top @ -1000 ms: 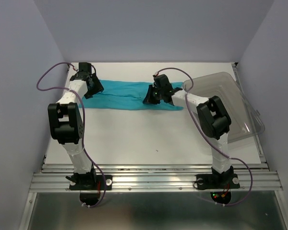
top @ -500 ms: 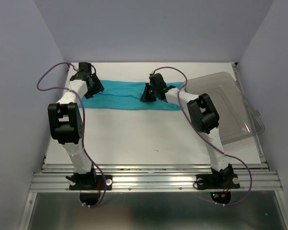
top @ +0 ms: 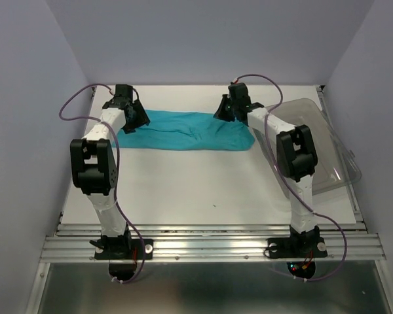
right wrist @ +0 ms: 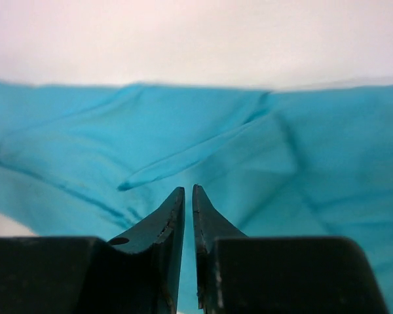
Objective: Roll the t-shirts
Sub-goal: Fold the T-shirt at the center of the board.
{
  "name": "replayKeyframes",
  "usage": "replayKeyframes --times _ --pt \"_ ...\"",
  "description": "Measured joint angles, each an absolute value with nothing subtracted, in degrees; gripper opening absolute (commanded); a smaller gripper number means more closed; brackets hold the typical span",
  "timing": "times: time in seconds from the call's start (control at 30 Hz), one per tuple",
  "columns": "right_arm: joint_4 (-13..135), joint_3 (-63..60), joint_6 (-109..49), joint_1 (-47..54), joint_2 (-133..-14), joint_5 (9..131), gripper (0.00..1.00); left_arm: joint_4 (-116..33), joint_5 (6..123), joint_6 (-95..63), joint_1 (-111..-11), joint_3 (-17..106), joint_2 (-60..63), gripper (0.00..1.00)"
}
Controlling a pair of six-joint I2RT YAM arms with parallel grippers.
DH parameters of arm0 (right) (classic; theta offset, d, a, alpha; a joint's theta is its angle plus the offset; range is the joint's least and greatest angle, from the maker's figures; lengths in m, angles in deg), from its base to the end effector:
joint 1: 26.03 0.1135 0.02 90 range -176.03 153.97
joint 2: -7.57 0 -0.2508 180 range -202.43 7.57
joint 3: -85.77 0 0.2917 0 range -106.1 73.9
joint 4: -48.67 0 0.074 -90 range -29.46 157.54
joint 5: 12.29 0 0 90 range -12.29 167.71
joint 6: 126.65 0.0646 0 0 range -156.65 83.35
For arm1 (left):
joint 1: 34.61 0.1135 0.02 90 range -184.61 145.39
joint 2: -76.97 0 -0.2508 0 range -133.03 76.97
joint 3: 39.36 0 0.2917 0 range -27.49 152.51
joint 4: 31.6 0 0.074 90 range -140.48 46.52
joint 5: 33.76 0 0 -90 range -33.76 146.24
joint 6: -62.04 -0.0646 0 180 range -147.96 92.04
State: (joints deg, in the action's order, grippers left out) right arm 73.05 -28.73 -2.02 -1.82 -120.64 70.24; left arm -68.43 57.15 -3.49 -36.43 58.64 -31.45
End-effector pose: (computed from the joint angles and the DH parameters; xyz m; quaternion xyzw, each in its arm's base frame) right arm 0.5138 0.2402 0.1563 0.0531 0.8961 0.2655 0.3516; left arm 0.4799 -0.0163 0.1969 -0.1800 0.9136 -0.0901 0.3532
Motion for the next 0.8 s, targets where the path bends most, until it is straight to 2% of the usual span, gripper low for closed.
replayKeyframes --times 0.07,0.1,0.17,0.23,0.43,0.8 --pt "73.2 -28.4 -2.8 -4.0 -119.7 71.5 0.21 -68.5 57.8 -3.5 -37.4 60.1 -32.8 0.69" --pt "73.6 -28.1 -3.4 -5.1 -119.5 72.2 0.3 -68.6 58.0 -3.5 -37.8 61.1 -33.9 0.69" --pt "74.5 -27.2 -4.8 -6.2 -119.3 73.9 0.39 -68.2 58.8 -3.5 -38.4 62.7 -35.8 0.69" --pt "75.6 -25.7 -6.3 -6.5 -119.1 75.9 0.42 -68.4 59.1 -3.5 -38.6 64.0 -37.7 0.69" --pt "79.7 -19.9 -10.7 -5.3 -116.7 81.1 0.47 -68.7 59.2 -3.6 -38.3 65.9 -42.3 0.69" --pt "81.1 -14.4 -13.9 -4.9 -110.2 83.9 0.48 -68.7 59.1 -3.7 -37.8 66.0 -44.0 0.69"
